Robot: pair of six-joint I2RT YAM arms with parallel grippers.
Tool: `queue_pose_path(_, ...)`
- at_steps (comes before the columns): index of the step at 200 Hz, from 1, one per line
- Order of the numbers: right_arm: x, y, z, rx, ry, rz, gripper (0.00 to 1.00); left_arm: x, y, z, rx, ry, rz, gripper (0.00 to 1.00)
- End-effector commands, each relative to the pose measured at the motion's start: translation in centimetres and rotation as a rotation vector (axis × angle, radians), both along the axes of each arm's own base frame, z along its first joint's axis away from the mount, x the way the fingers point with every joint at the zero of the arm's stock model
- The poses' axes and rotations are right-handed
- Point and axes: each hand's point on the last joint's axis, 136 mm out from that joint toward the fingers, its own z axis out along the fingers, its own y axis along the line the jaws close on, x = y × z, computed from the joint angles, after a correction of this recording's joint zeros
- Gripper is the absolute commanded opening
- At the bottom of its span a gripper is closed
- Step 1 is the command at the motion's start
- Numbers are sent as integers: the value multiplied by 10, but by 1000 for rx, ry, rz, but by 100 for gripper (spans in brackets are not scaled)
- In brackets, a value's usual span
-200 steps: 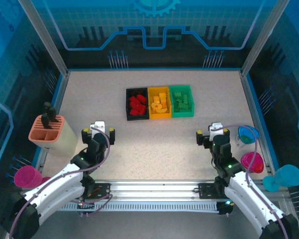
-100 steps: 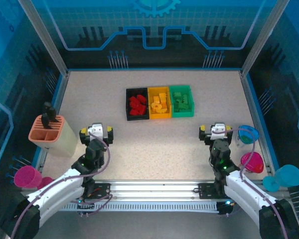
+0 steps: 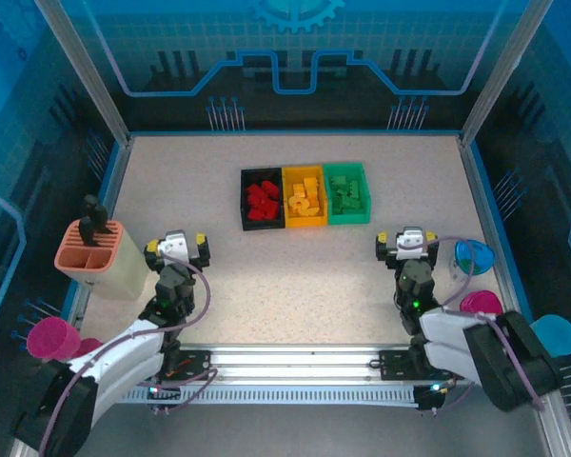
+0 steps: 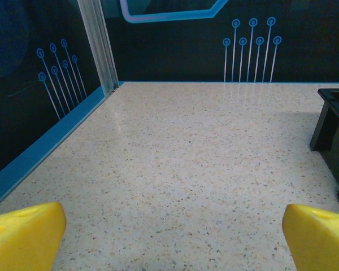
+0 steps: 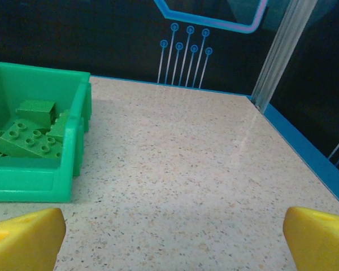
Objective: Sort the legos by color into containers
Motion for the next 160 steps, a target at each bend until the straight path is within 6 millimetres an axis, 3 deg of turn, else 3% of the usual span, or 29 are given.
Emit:
queue_pose_path(1,4,-3,31,18,-160,-15,100,5,0,12,-31,-66,-9,99)
queue_pose_path(18,14,3,29,10,-144,3,100,7,2,12,-31,-73,-1,99)
queue_pose_path(59,35,-18,10,105,-97,-41,100,13,3,13,-31,-95,-5,99)
queue_pose_path(116,34,-17,8,111,-94,-29,100,28,5,10,-45,-113,0,99)
queue_pose_path(160,47,14,1,44,-51,149,100,48,-1,10,-42,-135,-25,99)
